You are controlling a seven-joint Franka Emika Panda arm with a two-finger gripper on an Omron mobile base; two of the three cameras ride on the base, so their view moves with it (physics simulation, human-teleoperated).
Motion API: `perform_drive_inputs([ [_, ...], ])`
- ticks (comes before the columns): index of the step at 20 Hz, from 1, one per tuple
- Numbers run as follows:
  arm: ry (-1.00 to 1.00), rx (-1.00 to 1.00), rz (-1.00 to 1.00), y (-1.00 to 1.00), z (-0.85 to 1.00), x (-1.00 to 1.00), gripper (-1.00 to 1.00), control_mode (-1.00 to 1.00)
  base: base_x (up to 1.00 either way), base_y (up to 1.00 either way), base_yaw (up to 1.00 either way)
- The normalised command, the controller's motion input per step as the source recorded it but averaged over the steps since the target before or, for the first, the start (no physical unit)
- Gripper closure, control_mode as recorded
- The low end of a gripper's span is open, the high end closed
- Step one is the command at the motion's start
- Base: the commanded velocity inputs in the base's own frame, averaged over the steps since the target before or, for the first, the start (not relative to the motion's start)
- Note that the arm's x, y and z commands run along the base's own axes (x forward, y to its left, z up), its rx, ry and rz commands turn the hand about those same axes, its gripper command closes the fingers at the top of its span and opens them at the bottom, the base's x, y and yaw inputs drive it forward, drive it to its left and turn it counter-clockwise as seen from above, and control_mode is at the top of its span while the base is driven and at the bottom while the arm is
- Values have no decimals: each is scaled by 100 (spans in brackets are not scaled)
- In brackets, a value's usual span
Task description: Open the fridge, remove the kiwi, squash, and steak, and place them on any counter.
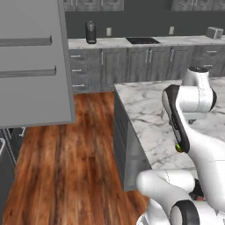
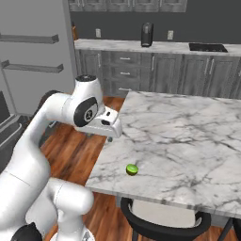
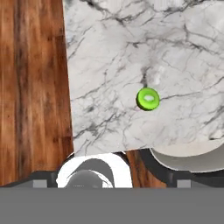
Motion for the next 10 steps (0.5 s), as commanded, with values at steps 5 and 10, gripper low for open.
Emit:
perform_drive_inputs([
  [5, -28, 0, 18, 72, 100, -56, -100, -100, 0, 0, 0],
  [10, -38, 0, 15, 85, 99, -52, -100, -100, 0, 0, 0],
])
